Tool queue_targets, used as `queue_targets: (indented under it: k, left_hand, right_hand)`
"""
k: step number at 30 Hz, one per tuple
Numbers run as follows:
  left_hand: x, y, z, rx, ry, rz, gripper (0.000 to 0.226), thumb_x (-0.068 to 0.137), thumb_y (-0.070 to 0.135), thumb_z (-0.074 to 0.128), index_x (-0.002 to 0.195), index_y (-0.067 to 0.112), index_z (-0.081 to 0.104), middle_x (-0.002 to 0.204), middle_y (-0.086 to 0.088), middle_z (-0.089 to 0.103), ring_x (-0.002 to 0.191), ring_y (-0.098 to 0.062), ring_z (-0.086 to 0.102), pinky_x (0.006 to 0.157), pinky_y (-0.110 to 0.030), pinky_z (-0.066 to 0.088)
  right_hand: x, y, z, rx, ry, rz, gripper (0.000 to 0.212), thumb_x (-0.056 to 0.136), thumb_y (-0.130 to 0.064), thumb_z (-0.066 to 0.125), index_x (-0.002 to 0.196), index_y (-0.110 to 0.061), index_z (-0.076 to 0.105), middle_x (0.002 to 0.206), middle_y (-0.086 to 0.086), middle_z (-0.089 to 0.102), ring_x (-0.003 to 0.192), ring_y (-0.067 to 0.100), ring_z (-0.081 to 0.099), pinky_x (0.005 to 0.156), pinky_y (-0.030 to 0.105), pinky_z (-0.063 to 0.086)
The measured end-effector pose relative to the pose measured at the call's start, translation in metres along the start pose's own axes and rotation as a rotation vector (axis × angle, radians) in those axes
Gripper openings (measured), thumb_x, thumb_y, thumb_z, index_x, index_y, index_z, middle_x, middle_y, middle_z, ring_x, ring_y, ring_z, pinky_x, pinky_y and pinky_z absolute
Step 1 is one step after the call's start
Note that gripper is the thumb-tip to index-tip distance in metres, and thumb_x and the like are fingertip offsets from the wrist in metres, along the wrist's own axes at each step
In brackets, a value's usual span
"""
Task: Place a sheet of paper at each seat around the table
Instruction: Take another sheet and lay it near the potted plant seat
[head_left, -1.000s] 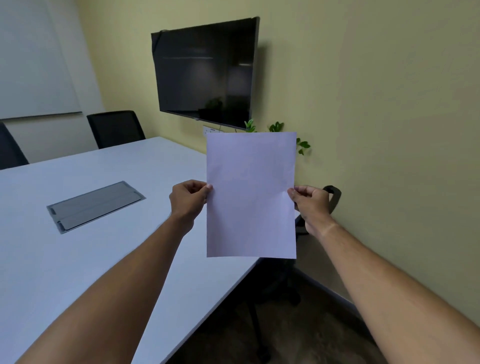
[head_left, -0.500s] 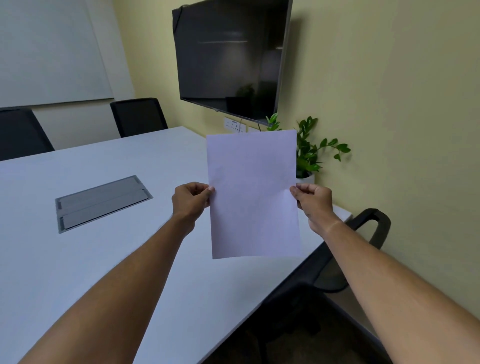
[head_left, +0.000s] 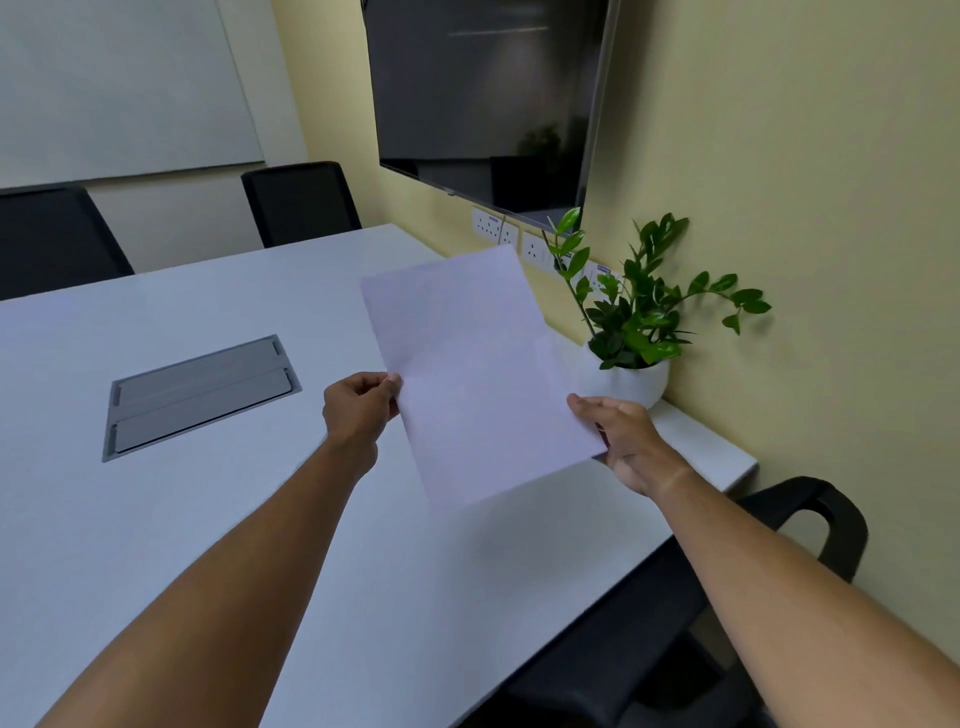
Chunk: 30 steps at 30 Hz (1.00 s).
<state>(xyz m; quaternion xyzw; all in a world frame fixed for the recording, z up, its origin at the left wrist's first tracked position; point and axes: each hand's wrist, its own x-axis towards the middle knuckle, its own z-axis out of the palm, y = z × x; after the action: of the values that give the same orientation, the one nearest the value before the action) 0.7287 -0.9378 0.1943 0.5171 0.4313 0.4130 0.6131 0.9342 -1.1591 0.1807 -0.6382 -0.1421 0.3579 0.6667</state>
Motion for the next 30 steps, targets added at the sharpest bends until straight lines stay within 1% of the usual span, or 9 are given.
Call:
queue_targets:
  k: [3, 6, 8, 13, 18, 21, 24, 27, 30]
  left_hand:
    - [0.017, -0.005, 0.011, -0.092, 0.084, -0.044, 0.009, 0.086, 0.007, 0.071, 0.078, 0.008, 0.067, 0.09, -0.007, 0.071, 0.076, -0.016, 0.07, 0.075, -0.027, 0.057]
    - [0.035, -0.012, 0.022, -0.16, 0.146, -0.074, 0.01, 0.086, 0.006, 0.071, 0.077, 0.011, 0.068, 0.092, -0.005, 0.07, 0.076, -0.012, 0.069, 0.073, -0.024, 0.057]
    - [0.047, -0.017, 0.031, -0.176, 0.146, -0.085, 0.011, 0.087, 0.007, 0.07, 0.078, 0.012, 0.068, 0.091, -0.002, 0.07, 0.076, -0.009, 0.068, 0.076, -0.025, 0.057]
    - [0.077, -0.028, 0.041, -0.221, 0.034, -0.109, 0.009, 0.088, 0.004, 0.067, 0.08, 0.009, 0.065, 0.093, -0.008, 0.07, 0.084, -0.018, 0.07, 0.075, -0.027, 0.058]
    - [0.124, -0.036, 0.038, -0.265, -0.105, -0.207, 0.019, 0.087, 0.001, 0.062, 0.075, 0.012, 0.053, 0.083, -0.006, 0.067, 0.075, -0.02, 0.068, 0.056, -0.026, 0.055]
    - [0.157, -0.041, 0.04, -0.289, -0.113, -0.264, 0.013, 0.084, 0.002, 0.066, 0.094, 0.01, 0.063, 0.092, -0.004, 0.068, 0.081, -0.021, 0.067, 0.059, -0.029, 0.055]
    - [0.191, -0.05, 0.039, -0.196, -0.113, -0.287, 0.008, 0.082, 0.007, 0.069, 0.088, 0.012, 0.07, 0.093, -0.003, 0.07, 0.083, -0.019, 0.065, 0.064, -0.029, 0.052]
    - [0.217, -0.064, 0.038, -0.011, -0.239, -0.323, 0.002, 0.081, 0.012, 0.071, 0.082, 0.013, 0.072, 0.078, -0.001, 0.075, 0.067, -0.015, 0.07, 0.062, -0.027, 0.051]
    - [0.232, -0.089, 0.038, 0.245, -0.351, -0.301, 0.002, 0.077, 0.014, 0.074, 0.076, 0.015, 0.075, 0.07, 0.005, 0.075, 0.063, -0.013, 0.068, 0.063, -0.027, 0.05]
  right_hand:
    - [0.008, 0.007, 0.005, 0.228, -0.023, 0.053, 0.029, 0.083, -0.015, 0.077, 0.105, -0.006, 0.061, 0.095, 0.015, 0.069, 0.083, 0.024, 0.066, 0.069, 0.033, 0.06]
    - [0.017, 0.014, 0.026, 0.349, -0.019, 0.05, 0.019, 0.082, -0.009, 0.078, 0.085, -0.008, 0.058, 0.076, 0.009, 0.065, 0.068, 0.019, 0.066, 0.067, 0.03, 0.06]
    - [0.026, 0.019, 0.042, 0.356, 0.013, 0.036, 0.02, 0.081, -0.006, 0.078, 0.079, -0.009, 0.059, 0.075, 0.008, 0.067, 0.068, 0.018, 0.067, 0.067, 0.029, 0.059]
    - [0.048, 0.027, 0.061, 0.348, 0.101, -0.002, 0.01, 0.081, -0.003, 0.077, 0.087, -0.006, 0.07, 0.086, 0.009, 0.077, 0.074, 0.018, 0.074, 0.064, 0.025, 0.059]
    - [0.069, 0.037, 0.052, 0.329, 0.101, 0.015, 0.009, 0.082, -0.001, 0.075, 0.089, -0.008, 0.075, 0.097, 0.012, 0.078, 0.084, 0.02, 0.076, 0.067, 0.025, 0.059]
    - [0.073, 0.047, 0.039, 0.27, 0.097, 0.061, 0.008, 0.082, -0.002, 0.075, 0.084, -0.01, 0.078, 0.099, 0.014, 0.077, 0.084, 0.021, 0.075, 0.068, 0.026, 0.059]
    - [0.074, 0.059, 0.024, 0.231, 0.096, 0.116, 0.008, 0.081, -0.003, 0.076, 0.084, -0.01, 0.08, 0.1, 0.014, 0.077, 0.084, 0.02, 0.075, 0.068, 0.026, 0.059]
    - [0.076, 0.072, 0.011, 0.222, 0.108, 0.181, 0.009, 0.078, -0.004, 0.077, 0.083, -0.011, 0.081, 0.097, 0.013, 0.077, 0.081, 0.019, 0.075, 0.066, 0.025, 0.059]
    - [0.079, 0.089, 0.005, 0.204, 0.139, 0.25, 0.008, 0.078, -0.004, 0.078, 0.082, -0.009, 0.081, 0.095, 0.013, 0.077, 0.078, 0.019, 0.075, 0.065, 0.026, 0.059]
